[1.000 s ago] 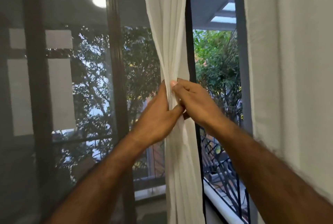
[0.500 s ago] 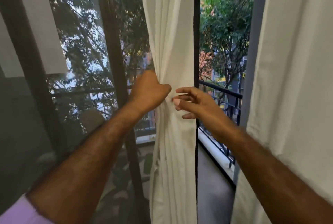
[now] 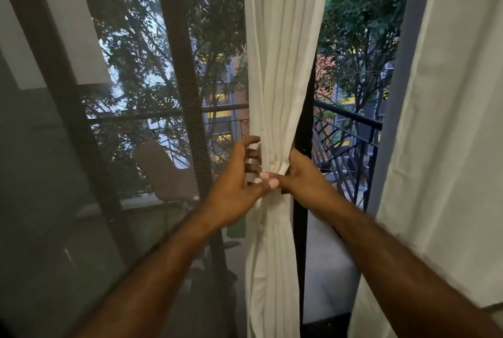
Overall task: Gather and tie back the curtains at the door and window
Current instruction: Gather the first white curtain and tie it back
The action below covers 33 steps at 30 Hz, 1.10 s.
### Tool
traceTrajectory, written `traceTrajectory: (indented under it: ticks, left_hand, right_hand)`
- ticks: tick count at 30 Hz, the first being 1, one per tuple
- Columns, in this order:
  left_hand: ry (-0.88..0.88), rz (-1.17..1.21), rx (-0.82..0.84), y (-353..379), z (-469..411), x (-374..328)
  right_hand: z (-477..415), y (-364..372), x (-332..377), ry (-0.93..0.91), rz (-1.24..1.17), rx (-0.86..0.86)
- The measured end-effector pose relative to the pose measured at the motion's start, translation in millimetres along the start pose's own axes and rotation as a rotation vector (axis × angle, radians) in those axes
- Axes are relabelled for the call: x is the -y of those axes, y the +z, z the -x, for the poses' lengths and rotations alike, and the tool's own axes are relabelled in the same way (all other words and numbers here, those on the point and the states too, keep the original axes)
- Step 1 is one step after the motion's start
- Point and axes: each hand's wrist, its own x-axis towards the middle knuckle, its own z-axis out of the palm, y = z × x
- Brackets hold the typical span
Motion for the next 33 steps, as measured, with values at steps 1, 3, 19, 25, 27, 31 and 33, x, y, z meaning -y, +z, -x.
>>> traceTrajectory:
  ticks: [1, 3, 19, 25, 27, 31, 33]
  left_hand:
    - [0.001, 0.000, 0.024, 3.3, 9.3, 9.6]
    - [0.034, -0.107, 0.053, 10.7, 27.6, 30.5]
    - [0.014, -0.687, -0.027, 9.4, 46.1, 51.5]
    - [0.034, -0.480, -0.019, -1.7, 50.0, 53.2]
    - [0.122, -0.499, 0.077, -4.5, 51.1, 61.1]
    - [0.149, -0.759, 0.086, 5.9, 46.7, 65.8]
    - [0.224, -0.776, 0.036, 4.8, 46.1, 65.4]
  right_hand:
    - [1.0, 1.7, -2.8, 0.032, -0.037, 0.012]
    - [1.7, 4.7, -4.7, 0.068, -0.049, -0.026]
    - [0.1, 8.0, -7.9, 0.111, -0.176, -0.066]
    - [0.8, 7.0, -7.4, 0.124, -0.184, -0.067]
    - [0.7, 7.7, -7.2, 0.133, -0.183, -0.078]
    - [-0.1, 9.1, -6.8, 0.146, -0.194, -0.090]
    - [-0.6, 8.9, -8.0, 0.154, -0.198, -0.082]
